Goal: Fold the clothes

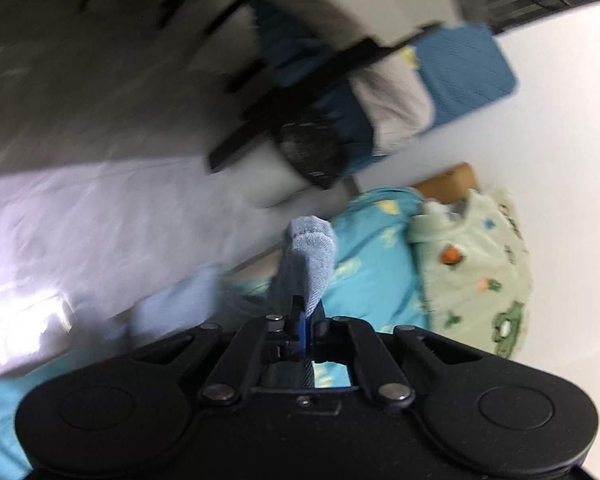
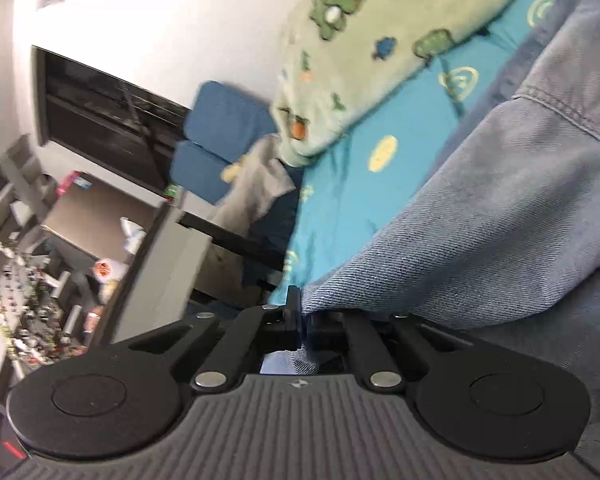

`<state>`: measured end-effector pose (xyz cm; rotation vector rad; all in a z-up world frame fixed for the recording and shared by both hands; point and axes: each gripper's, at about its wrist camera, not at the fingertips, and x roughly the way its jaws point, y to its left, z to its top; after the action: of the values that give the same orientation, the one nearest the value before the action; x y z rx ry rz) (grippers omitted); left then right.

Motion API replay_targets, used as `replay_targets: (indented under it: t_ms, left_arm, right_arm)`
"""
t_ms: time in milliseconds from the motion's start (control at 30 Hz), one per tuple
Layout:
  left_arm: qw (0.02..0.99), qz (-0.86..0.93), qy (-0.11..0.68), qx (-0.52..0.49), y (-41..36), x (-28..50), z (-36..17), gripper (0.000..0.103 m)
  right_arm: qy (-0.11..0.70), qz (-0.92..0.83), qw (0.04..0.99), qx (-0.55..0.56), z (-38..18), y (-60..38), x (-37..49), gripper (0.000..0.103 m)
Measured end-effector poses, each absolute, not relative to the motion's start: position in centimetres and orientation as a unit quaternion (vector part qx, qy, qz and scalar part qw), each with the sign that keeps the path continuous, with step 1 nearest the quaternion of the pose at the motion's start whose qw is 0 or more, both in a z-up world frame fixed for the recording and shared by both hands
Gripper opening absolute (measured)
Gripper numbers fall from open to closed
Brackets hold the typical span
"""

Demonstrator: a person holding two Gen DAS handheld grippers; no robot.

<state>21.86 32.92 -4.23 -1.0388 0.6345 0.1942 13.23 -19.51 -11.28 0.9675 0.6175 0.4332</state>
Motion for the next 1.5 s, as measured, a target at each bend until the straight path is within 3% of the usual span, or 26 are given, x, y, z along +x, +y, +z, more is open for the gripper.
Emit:
replay_targets:
  t_ms: [167, 333, 400, 600, 700, 833, 967, 1133, 1267, 1400, 1433, 1500]
  left_arm:
    - [0.843, 0.036, 0.224, -0.488, 32.4, 26.4, 3.2, 0.001]
    - [0.854, -0.011, 0.120, -0.506, 35.4, 24.4, 6.0, 0.001]
    - [0.850, 0.019, 0.136, -0.509, 37.2, 23.2, 3.1, 0.001]
    - [0.777, 0.148, 0.273, -0.547, 41.9, 19.2, -13.3, 0.001]
    - [0.749, 0.164, 0.300, -0.567, 42.4, 16.7, -17.7, 0.002]
    - [0.740, 0.135, 0.367, -0.548, 41.9, 15.2, -18.6, 0.016]
    - [0.741, 0.091, 0.394, -0.536, 40.2, 12.6, -17.2, 0.048]
    - [0.714, 0.081, 0.434, -0.543, 37.6, 10.3, -16.2, 0.055]
    - [0.697, 0.100, 0.449, -0.550, 36.3, 10.9, -17.3, 0.052]
    - [0.715, 0.088, 0.428, -0.546, 35.4, 12.0, -17.0, 0.051]
    - [0.722, 0.089, 0.433, -0.533, 35.1, 12.4, -16.8, 0.049]
    - [0.736, 0.110, 0.442, -0.501, 34.5, 13.0, -16.3, 0.032]
  right_arm:
    - [0.263, 0.156, 0.846, 0.437, -7.8, -18.6, 15.2, 0.003]
    - [0.101, 0.181, 0.900, 0.382, -2.7, -19.6, 13.2, 0.005]
    - [0.106, 0.201, 0.906, 0.358, -3.4, -19.6, 12.6, 0.005]
    - [0.317, 0.188, 0.876, 0.312, -11.6, -14.9, 13.4, 0.005]
    - [0.396, 0.164, 0.861, 0.275, -14.7, -13.7, 14.1, 0.006]
    - [0.413, 0.159, 0.854, 0.273, -13.1, -14.9, 13.4, 0.015]
    - [0.393, 0.163, 0.860, 0.282, -9.6, -18.7, 10.4, 0.016]
    - [0.363, 0.079, 0.896, 0.244, -6.0, -25.4, 5.7, 0.021]
    - [0.331, -0.047, 0.902, 0.274, -5.2, -33.1, 2.0, 0.042]
    - [0.291, -0.155, 0.881, 0.339, -6.2, -40.7, -1.1, 0.045]
    - [0.284, -0.187, 0.872, 0.353, -6.9, -42.0, -1.7, 0.048]
    - [0.279, -0.237, 0.838, 0.404, -8.9, -44.2, -2.4, 0.052]
